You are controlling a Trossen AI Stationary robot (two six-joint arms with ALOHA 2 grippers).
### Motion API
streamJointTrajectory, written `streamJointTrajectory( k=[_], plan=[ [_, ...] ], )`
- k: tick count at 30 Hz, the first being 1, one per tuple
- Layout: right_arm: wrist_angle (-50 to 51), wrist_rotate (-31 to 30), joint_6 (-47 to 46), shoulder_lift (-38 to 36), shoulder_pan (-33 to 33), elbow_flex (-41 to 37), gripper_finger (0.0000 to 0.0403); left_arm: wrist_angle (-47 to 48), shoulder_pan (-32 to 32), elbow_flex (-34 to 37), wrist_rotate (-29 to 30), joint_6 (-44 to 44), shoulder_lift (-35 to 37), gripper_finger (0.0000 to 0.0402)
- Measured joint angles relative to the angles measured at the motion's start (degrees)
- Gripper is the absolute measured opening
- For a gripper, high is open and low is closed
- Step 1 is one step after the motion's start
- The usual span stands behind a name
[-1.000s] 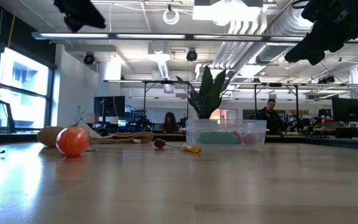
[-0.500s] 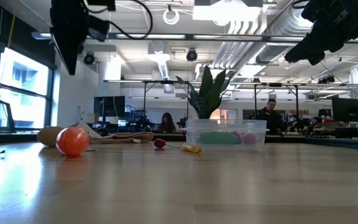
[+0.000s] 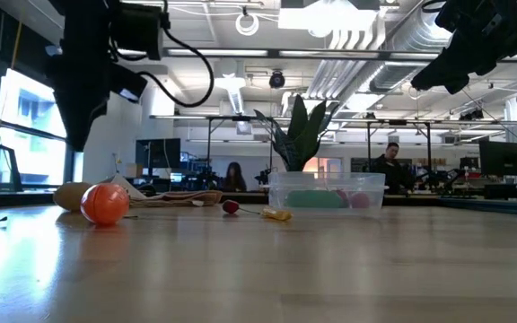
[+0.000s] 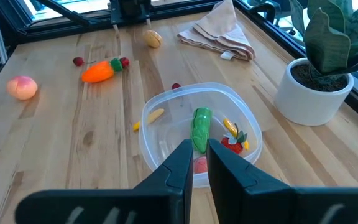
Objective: Pick and placing Produce into tupperware
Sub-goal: Put the potato into the transparent bin
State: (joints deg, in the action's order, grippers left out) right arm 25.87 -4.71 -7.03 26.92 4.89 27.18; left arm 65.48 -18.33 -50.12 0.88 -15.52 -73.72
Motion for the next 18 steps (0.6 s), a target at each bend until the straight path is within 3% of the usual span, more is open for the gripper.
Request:
streamJointTrajectory(
  k=[9, 18],
  plan=[
    [0.0, -0.02, 0.0, 0.0, -0.02, 0.0, 0.0035, -1.5, 1.1, 1.9, 0.06, -1.92, 0.21, 0.009],
    [0.0, -0.04, 0.0, 0.01, -0.02, 0.0, 0.0035, -2.72, 1.1, 1.9, 1.03, -4.3, 0.19, 0.0187]
  ],
)
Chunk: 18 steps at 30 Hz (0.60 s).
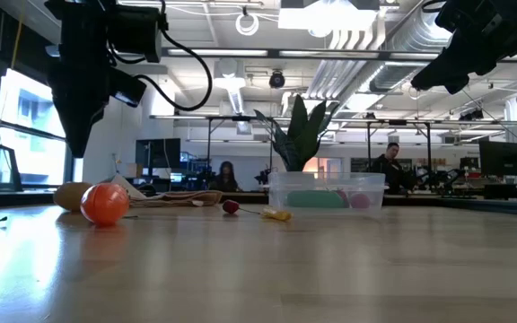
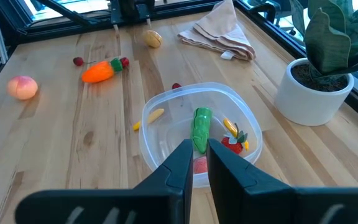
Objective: Pick and placing Produce into tupperware
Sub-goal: Put the potato into the transparent bin
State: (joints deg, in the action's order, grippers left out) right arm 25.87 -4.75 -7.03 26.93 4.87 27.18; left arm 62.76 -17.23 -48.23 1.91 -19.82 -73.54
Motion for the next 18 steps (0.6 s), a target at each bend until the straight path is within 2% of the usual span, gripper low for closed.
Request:
streamJointTrajectory(
  k=[4, 7, 11, 18],
  plan=[
    [0.0, 0.0, 0.0, 0.01, 0.0, 0.0, 0.0035, -1.17, 0.0, 0.36, 1.08, -0.03, 0.0, 0.0224],
    [0.0, -0.13, 0.0, -0.01, 0.02, 0.0, 0.0035, -4.18, 0.0, 2.03, -0.54, -0.02, -0.02, 0.0243],
    [0.0, -0.13, 0.0, -0.01, 0.01, 0.0, 0.0035, -5.93, 0.0, 4.52, -0.86, 0.12, -0.07, 0.0258],
    [0.0, -0.11, 0.0, 0.0, 0.0, 0.0, 0.0035, -7.99, 0.0, 6.96, 2.01, 0.03, -0.28, 0.0274]
  ],
)
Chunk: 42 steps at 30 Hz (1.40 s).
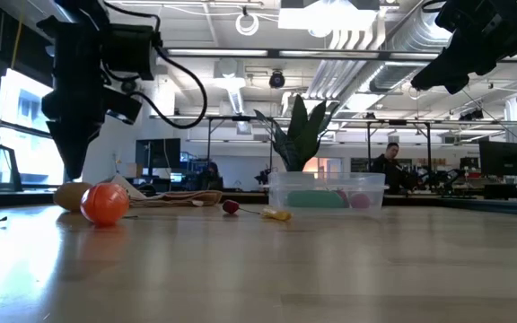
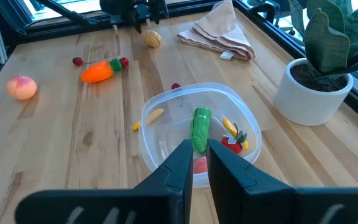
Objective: Pick and placing Produce into tupperware
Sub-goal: Put the potato into the transparent bin
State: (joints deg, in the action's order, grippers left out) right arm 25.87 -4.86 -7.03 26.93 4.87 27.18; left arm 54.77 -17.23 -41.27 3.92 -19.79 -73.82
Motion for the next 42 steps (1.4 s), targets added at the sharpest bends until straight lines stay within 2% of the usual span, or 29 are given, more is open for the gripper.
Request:
streamJointTrajectory(
  k=[18, 28, 42],
  plan=[
    [0.0, 0.2, 0.0, -0.01, 0.01, 0.0, 0.0035, -8.55, 0.0, 4.63, -0.44, 0.44, -0.88, 0.0297],
    [0.0, 0.15, 0.0, 0.0, 0.01, 0.0, 0.0035, -12.28, 0.0, 5.39, -0.42, 0.48, -6.45, 0.0296],
    [0.0, 0.13, 0.0, 0.0, 0.01, 0.0, 0.0035, -12.05, 0.0, 4.58, 1.04, 2.19, -8.41, 0.0296]
  ],
)
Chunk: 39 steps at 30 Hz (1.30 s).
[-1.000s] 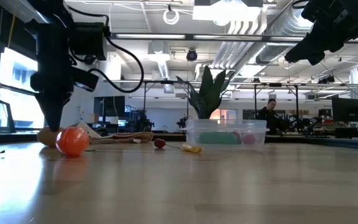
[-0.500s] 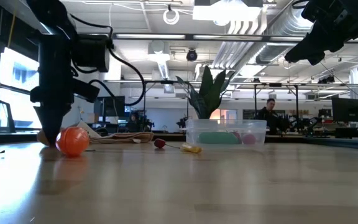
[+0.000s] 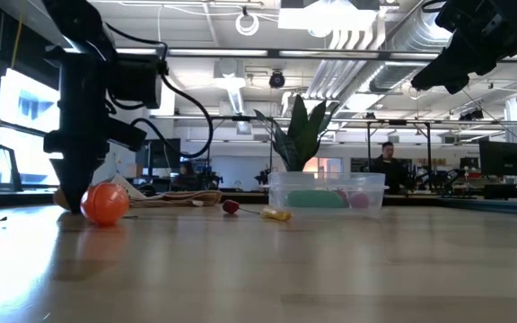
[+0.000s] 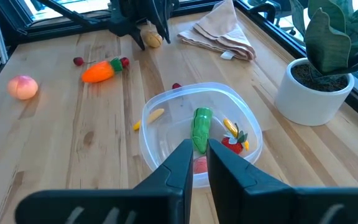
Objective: Pick and placing Produce into tupperware
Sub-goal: Put the potato into the transparent bin
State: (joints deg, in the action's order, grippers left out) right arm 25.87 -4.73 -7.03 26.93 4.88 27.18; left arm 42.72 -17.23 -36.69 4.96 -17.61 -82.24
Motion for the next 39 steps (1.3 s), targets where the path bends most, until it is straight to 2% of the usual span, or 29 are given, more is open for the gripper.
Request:
streamJointTrajectory(
  k=[4, 12, 18, 39],
  plan=[
    [0.0, -0.06, 0.0, -0.01, -0.01, 0.0, 0.0035, -0.5, -0.05, -0.5, 1.41, -0.02, -0.09, 0.0282],
    [0.0, -0.17, 0.01, -0.01, 0.0, 0.0, 0.0035, -0.26, -0.04, -0.5, 1.04, -0.04, -0.11, 0.0221],
    [0.0, -0.15, 0.0, 0.01, 0.0, 0.0, 0.0035, -0.16, -0.04, -0.51, 0.89, -0.05, -0.09, 0.0191],
    [0.0, 0.09, 0.02, 0.01, 0.0, 0.0, 0.0035, -0.15, 0.0, -1.51, 0.65, 1.29, -0.05, 0.0182]
  ],
)
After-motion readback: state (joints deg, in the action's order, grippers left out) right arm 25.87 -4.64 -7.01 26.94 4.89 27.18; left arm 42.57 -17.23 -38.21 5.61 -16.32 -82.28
